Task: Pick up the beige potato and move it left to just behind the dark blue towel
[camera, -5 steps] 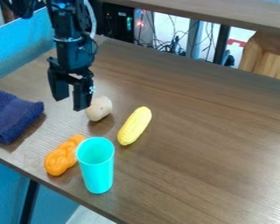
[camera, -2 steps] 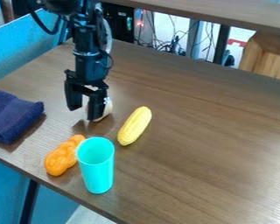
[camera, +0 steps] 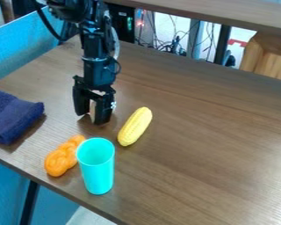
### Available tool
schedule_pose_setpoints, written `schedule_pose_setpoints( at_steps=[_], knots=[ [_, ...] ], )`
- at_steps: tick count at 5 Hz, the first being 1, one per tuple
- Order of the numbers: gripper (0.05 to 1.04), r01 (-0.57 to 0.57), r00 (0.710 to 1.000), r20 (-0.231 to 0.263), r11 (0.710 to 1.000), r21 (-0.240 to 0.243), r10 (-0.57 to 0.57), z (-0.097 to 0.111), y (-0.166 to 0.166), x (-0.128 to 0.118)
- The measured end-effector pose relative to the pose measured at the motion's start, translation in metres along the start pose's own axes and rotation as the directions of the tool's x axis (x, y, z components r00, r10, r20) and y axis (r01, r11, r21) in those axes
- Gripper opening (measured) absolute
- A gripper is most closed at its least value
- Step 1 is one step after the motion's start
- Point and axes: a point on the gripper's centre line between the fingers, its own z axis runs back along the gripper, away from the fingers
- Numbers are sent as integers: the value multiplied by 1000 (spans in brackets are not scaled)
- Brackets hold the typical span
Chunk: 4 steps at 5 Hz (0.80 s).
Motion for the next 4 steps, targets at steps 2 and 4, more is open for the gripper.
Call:
schedule_pose_setpoints(
  at_steps=[2,4],
  knots=[
    [546,-6,1000,-3,1000,-8,6,-1,-1,-1],
    [501,-41,998,42,999,-33,43,16,5,-13]
  ],
)
